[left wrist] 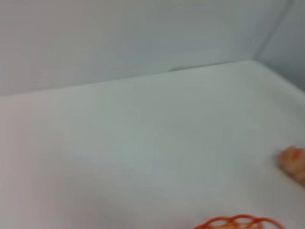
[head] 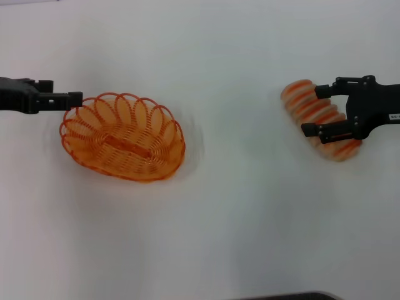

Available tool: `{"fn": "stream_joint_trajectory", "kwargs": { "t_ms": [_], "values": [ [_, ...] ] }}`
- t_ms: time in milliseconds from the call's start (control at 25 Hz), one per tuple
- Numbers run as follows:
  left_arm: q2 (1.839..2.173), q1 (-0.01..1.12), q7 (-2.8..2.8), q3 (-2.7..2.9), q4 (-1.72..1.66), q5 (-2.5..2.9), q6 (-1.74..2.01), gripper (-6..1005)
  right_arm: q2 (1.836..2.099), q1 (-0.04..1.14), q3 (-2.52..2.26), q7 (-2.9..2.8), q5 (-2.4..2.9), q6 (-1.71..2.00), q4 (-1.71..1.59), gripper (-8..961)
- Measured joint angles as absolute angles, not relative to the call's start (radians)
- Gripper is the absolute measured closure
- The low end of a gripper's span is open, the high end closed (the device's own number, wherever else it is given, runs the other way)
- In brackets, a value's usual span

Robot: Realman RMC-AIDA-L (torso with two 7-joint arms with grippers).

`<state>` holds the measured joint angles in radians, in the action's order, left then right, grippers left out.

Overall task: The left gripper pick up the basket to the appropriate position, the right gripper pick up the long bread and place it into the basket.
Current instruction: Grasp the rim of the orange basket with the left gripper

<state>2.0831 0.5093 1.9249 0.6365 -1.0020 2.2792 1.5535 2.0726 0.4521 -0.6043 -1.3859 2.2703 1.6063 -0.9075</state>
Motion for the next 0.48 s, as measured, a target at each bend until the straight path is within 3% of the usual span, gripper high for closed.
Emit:
{"fn": "stream_joint_trajectory", "kwargs": {
  "t_ms": [160,480],
  "values": [
    [2.065,0.551,2.108,0.679,-1.022,2.379,1.515,111,2.071,0.454,-0.603,-1.386,2.27,1.611,-0.908,23],
    [2.068,0.622,2.328,0.786,-1.094,2.577,1.516,114,2.069,0.454,-0.6,-1.387,2.27,1.615,-0.908,23]
  ]
}}
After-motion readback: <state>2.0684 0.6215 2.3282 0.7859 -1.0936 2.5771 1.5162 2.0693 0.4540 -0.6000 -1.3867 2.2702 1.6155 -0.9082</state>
